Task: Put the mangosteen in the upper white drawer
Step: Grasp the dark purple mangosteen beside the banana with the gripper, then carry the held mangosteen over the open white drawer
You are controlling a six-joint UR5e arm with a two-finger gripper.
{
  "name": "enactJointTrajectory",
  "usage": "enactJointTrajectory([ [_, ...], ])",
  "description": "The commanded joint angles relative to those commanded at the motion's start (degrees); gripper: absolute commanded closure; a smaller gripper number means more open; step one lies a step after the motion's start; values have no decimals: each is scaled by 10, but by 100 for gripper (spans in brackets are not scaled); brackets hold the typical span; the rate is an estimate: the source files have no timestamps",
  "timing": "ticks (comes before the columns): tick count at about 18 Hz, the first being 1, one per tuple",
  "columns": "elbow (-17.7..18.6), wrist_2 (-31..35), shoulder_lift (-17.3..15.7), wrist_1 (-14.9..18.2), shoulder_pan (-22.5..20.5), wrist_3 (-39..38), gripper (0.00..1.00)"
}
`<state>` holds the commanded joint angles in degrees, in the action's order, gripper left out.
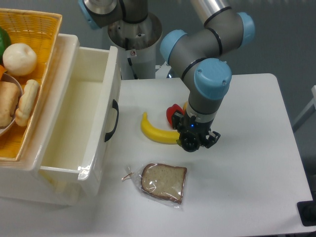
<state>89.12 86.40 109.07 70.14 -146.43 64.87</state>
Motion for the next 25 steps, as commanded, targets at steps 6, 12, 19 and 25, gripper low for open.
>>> enactJointTrajectory([
  [6, -9, -34, -25, 5, 4, -100, 81],
  [12, -7, -78, -78, 25, 26, -179, 81],
  [19, -3, -135, -148, 75, 38, -241, 80],
  [25, 6, -204, -200, 83, 45, -320, 77],
])
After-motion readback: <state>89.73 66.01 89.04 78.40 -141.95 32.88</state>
